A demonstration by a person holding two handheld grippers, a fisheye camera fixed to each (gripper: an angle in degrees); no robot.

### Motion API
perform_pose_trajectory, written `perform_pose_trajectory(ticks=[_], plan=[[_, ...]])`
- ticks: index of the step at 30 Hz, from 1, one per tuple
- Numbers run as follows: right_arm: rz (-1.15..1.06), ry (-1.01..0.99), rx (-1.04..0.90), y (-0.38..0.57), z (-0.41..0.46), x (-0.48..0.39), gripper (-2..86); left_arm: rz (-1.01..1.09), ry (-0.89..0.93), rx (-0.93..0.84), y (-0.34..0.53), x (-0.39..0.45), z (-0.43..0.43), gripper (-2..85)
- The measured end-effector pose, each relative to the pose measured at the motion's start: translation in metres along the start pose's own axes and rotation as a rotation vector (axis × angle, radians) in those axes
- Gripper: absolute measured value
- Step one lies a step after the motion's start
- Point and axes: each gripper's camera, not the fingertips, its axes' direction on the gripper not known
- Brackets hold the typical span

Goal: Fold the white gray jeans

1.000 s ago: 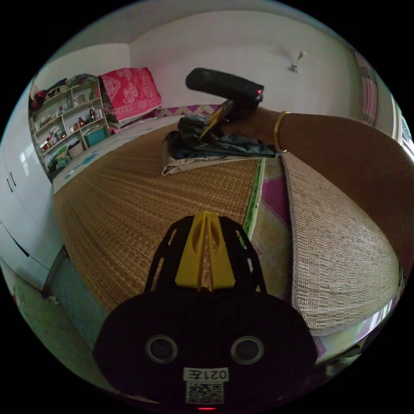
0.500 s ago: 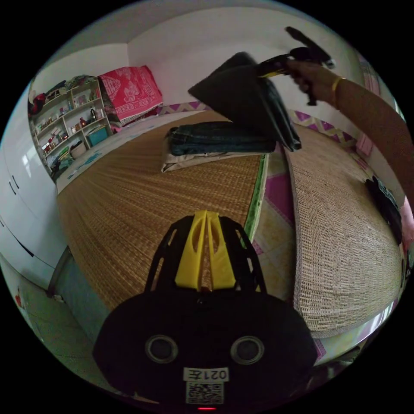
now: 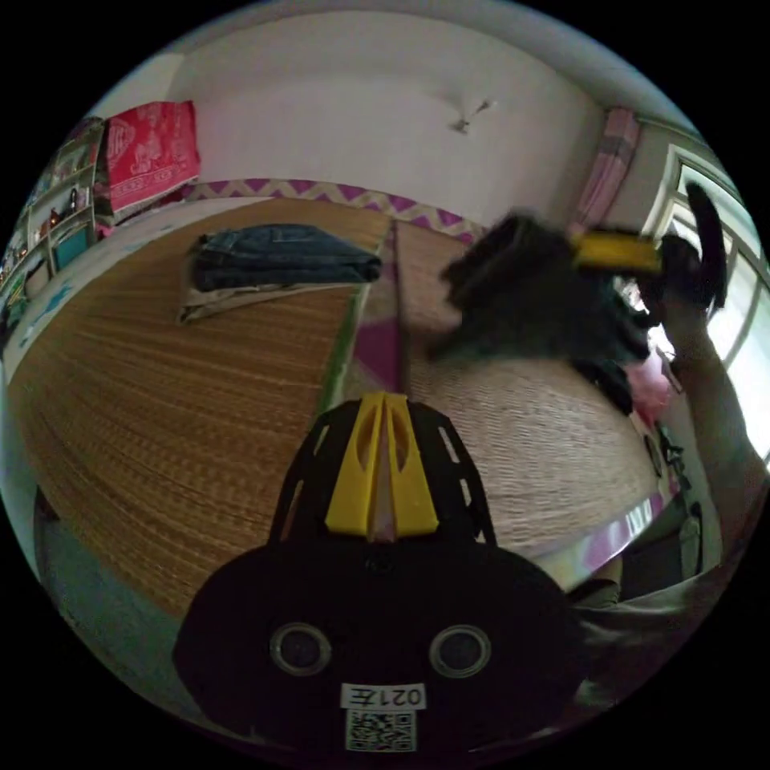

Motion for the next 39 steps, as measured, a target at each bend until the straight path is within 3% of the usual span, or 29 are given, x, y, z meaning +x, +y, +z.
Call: perform_pose_trajectory(ticks=[4, 6, 14, 17, 22, 25, 29, 34, 36, 39], plan=[[-0.052, -0.189, -0.107, 0.062, 0.014, -0.098, 4.1, 0.013, 0.087, -0.021, 0.013, 0.019, -0.005, -1.0], [-0.036, -0.131, -0.076, 0.102, -0.011, -0.117, 4.5, 0.006, 0.105, -0.053, 0.024, 0.024, 0.0, -1.0], [0.096, -0.23, 0.076, 0.167, -0.104, -0.04, 10.9, -0.044, 0.169, -0.096, 0.033, 0.035, 0.027, -1.0], [0.042, -0.21, 0.032, 0.163, -0.107, -0.03, 13.1, -0.067, 0.189, -0.109, 0.028, 0.039, 0.038, -1.0], [0.04, -0.223, -0.032, 0.168, -0.093, 0.006, 8.8, -0.081, 0.197, -0.124, 0.019, 0.046, 0.054, -0.9], [0.24, -0.334, 0.057, 0.2, -0.12, 0.089, 4.6, -0.073, 0.198, -0.133, 0.01, 0.052, 0.064, -0.7], [0.716, -0.453, 0.328, 0.319, -0.193, 0.263, 3.8, -0.073, 0.213, -0.152, -0.01, 0.066, 0.089, 2.0], [1.155, -0.257, 0.526, 0.516, -0.292, 0.42, 3.7, -0.056, 0.219, -0.257, -0.049, 0.088, 0.144, 9.9], [1.352, -0.118, 0.502, 0.618, -0.329, 0.475, 3.7, -0.057, 0.242, -0.327, -0.067, 0.099, 0.177, 9.8], [1.588, -0.116, 0.436, 0.744, -0.33, 0.513, 3.5, -0.015, 0.234, -0.347, -0.089, 0.115, 0.198, 7.6]])
